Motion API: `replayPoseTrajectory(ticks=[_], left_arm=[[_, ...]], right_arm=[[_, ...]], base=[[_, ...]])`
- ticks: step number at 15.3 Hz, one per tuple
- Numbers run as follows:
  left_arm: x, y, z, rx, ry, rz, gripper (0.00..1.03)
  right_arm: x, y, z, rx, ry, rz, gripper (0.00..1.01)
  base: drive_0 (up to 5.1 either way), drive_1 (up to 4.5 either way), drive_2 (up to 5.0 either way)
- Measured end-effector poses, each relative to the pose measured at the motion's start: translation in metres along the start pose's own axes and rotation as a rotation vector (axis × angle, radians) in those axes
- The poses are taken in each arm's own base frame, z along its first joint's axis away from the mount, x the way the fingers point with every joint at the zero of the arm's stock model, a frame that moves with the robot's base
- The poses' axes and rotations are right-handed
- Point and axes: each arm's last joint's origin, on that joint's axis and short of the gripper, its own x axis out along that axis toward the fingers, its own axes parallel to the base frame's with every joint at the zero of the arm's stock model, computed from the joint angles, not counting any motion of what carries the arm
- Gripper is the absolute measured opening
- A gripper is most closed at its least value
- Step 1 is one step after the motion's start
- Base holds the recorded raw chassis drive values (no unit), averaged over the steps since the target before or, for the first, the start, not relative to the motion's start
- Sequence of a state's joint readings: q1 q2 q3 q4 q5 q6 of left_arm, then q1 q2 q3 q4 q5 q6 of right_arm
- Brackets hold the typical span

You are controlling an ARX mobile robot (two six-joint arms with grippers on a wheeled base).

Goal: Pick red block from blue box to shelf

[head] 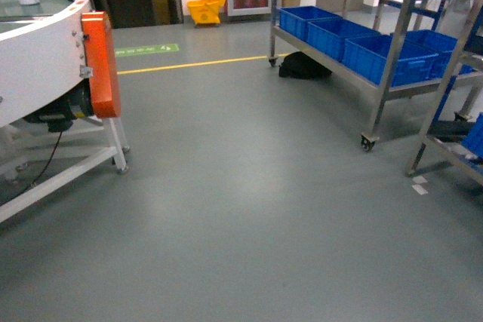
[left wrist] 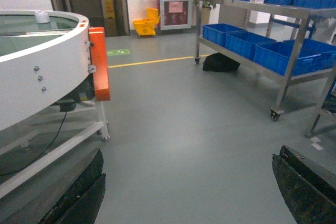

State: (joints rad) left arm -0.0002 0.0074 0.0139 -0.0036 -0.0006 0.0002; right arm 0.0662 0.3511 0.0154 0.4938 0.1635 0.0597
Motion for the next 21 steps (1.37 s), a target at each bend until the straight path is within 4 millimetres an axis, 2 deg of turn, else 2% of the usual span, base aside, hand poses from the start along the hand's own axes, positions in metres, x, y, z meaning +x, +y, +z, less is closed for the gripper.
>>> replayPoseTrajectory(ticks=[21], left_arm=[[0.0000, 0.0000, -0.0001, 0.000, 0.002, 0.000, 0.98]], right_arm=[[-0.0003, -0.0001, 0.0006, 0.001, -0.005, 0.000, 0.28]], base=[[-1.5, -1.51, -1.5]])
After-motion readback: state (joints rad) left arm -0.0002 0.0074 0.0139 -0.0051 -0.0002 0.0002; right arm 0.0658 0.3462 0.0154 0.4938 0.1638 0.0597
